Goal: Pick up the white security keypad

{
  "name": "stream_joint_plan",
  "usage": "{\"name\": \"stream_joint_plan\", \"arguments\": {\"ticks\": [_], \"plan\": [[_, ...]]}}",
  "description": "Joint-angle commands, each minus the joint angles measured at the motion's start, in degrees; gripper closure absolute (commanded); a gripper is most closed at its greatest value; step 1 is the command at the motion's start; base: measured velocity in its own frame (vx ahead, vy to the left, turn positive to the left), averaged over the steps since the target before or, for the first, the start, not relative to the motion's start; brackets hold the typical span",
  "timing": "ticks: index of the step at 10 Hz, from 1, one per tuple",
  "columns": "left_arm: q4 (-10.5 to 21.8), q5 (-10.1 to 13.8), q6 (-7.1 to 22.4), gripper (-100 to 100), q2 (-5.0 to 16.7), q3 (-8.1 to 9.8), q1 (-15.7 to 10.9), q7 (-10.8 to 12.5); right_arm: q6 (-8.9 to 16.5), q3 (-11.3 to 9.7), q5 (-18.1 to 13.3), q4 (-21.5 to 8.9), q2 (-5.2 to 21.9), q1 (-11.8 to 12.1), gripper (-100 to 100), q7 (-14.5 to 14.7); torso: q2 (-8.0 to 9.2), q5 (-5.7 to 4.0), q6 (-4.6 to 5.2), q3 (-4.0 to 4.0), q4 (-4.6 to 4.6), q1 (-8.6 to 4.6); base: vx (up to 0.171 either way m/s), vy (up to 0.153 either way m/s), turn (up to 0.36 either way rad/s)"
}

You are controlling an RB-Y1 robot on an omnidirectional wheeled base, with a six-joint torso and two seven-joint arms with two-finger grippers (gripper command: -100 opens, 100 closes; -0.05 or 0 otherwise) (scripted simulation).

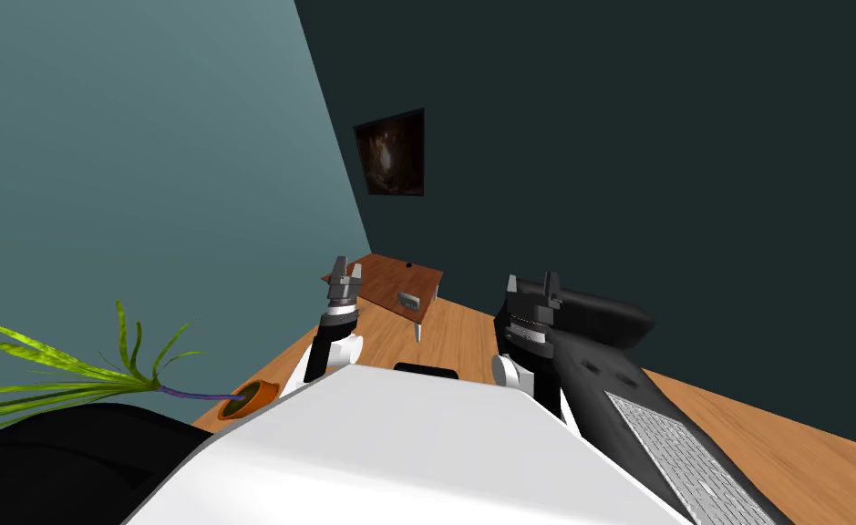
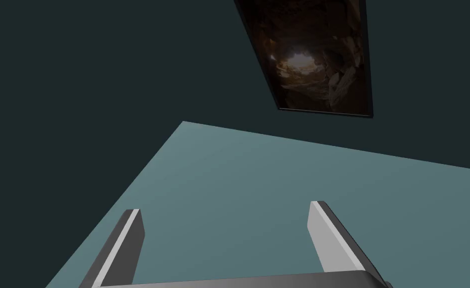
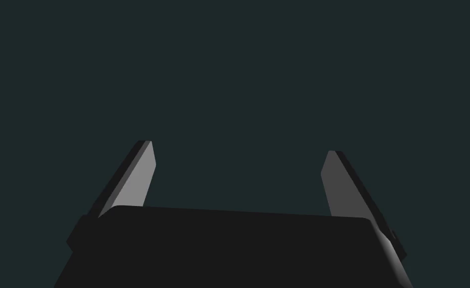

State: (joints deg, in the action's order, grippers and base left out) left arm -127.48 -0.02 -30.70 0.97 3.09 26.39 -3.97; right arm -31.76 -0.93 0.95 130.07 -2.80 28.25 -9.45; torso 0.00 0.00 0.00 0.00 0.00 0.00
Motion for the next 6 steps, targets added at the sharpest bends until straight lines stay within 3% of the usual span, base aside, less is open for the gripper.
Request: {"name": "stream_joint_plan", "arguments": {"ticks": [1, 3, 6], "plan": [[0.9, 0.7, 1.4, -100, 2.2, 0.16, -0.1, -0.5, 0.0, 0.0, 0.0, 0.0, 0.0, 0.0, 0, 0.0, 0.00, 0.00, 0.00, 0.00, 0.00, 0.00, 0.019, -0.027, -0.040], [2.9, 2.4, 4.5, -100, 4.9, 0.56, -0.1, -1.5, 0.0, 0.0, 0.0, 0.0, 0.0, 0.0, 0, 0.0, -0.15, -0.04, 0.00, -0.08, -0.03, -0.20, 0.054, -0.088, -0.056], [4.8, 4.0, 7.4, -100, 6.3, 0.94, -0.2, -2.5, 0.0, 0.0, 0.0, 0.0, 0.0, 0.0, 0, 0.0, -0.21, -0.09, 0.00, -0.13, -0.05, -0.38, 0.051, -0.099, -0.033]]}}
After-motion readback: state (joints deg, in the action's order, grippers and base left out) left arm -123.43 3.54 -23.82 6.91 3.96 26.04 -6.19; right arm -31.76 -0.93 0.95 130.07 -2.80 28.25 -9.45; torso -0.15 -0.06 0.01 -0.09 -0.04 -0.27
